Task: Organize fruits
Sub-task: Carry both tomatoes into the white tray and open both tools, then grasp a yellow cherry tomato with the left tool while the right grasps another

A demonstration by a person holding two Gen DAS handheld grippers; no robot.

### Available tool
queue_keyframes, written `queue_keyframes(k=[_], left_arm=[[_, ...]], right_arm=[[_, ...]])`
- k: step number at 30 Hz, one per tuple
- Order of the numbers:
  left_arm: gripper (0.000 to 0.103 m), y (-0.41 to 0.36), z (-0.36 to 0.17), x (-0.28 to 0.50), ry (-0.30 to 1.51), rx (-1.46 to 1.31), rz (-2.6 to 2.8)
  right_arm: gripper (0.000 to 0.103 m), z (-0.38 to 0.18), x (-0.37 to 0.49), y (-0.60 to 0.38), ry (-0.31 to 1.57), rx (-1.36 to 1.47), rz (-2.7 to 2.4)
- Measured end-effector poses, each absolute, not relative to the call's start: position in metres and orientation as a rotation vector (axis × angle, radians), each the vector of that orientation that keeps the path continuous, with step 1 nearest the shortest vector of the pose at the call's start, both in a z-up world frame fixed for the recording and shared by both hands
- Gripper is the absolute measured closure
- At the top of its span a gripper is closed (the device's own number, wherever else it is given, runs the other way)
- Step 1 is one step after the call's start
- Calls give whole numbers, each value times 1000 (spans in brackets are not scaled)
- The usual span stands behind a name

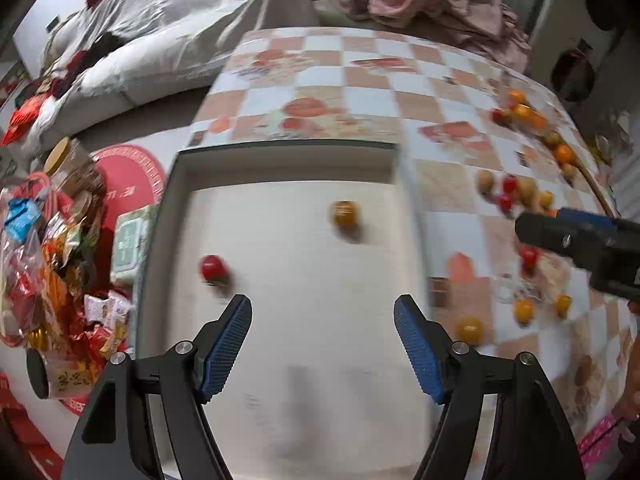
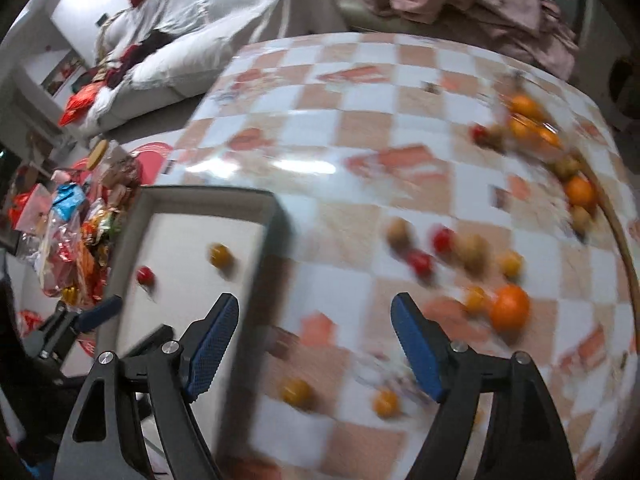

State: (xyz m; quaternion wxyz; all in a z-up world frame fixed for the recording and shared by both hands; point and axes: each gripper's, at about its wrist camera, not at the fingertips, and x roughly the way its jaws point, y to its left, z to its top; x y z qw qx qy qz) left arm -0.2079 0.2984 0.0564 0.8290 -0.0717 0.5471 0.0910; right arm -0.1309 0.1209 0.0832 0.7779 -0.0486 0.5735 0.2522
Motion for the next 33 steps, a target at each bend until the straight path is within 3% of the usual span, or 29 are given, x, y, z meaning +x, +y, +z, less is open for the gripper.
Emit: queue_keyframes(k=[17,19,27,33], left_arm=[[28,185,45,-199,1201,-35,-35],[28,181,43,-199,1203,-21,-42],[28,169,35,-193,1222,13,-65],[28,158,30,-183,1228,17,-73]], right_arm=[[23,39,-161,10,1306,-179,421],[37,33,-162,10,1309,-187,433],[47,18,-162,22,1280,-237,480],[68,18,-160,22,1242,-310,467]])
